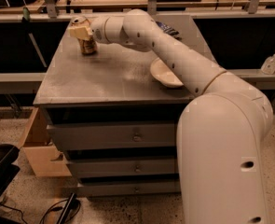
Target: Pick orange can
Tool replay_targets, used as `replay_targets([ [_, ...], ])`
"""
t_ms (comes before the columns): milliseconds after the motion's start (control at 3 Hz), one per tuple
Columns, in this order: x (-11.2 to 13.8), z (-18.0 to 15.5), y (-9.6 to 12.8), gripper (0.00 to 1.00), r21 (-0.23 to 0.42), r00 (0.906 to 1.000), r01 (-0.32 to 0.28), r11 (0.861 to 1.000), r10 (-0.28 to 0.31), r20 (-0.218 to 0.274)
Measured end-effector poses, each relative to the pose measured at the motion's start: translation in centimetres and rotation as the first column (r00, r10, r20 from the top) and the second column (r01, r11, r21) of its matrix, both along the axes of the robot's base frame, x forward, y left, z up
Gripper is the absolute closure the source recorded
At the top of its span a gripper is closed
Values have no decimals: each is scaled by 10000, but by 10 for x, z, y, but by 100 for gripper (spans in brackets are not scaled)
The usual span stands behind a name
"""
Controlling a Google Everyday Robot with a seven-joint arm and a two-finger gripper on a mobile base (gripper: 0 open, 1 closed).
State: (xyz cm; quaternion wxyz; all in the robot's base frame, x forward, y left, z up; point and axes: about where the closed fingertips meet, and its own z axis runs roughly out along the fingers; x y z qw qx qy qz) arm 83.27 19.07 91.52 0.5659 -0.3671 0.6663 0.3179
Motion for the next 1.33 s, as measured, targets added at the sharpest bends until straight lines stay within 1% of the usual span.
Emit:
replay_targets([
  [333,-1,-1,3,100,1,10000,-34,10000,34,-14],
  [667,-8,25,-1,100,176,9994,-294,9994,291,174],
  [1000,-25,73,-19,100,718,9951,-876,9936,839,532],
  [1333,-45,127,-56,100,1126,9872,-1404,9837,1304,916],
])
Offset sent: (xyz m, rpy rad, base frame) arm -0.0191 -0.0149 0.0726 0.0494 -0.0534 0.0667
